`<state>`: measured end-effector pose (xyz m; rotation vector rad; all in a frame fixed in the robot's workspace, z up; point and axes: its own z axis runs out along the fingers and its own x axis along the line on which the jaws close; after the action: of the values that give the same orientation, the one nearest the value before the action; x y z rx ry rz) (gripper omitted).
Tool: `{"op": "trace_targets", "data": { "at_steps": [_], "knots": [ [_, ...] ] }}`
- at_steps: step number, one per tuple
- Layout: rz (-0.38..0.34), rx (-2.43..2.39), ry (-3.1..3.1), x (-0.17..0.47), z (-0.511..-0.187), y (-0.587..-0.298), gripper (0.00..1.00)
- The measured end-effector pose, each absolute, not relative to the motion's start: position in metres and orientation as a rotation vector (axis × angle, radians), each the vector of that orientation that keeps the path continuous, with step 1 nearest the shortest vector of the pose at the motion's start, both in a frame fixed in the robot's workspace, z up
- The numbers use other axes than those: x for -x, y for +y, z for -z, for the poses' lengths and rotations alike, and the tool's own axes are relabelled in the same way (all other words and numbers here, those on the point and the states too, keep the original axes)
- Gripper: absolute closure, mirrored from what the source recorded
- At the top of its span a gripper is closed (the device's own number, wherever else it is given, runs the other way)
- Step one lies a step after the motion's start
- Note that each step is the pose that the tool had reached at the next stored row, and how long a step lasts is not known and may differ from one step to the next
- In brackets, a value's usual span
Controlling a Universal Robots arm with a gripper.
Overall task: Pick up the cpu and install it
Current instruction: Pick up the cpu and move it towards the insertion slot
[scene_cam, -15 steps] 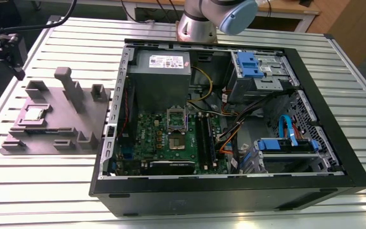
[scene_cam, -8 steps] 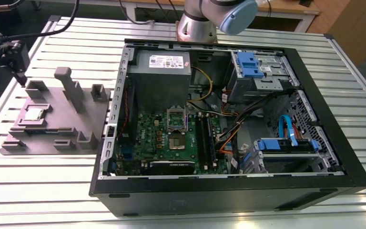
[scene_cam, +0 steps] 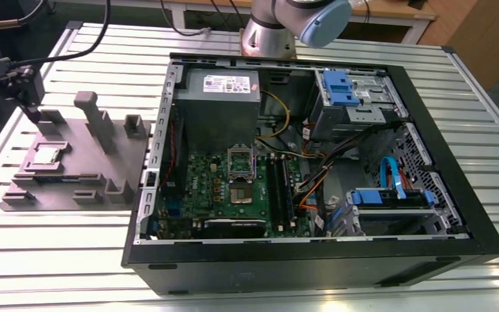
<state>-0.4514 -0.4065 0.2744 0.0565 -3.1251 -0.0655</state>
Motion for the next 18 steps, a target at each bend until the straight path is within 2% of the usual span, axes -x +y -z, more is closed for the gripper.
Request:
{"op": "trace_targets", "data": {
  "at_steps": [18],
  "knots": [
    [0.066,-0.056,-3.125,0.4514,-0.2635,-0.4069,0.41]
  ]
}}
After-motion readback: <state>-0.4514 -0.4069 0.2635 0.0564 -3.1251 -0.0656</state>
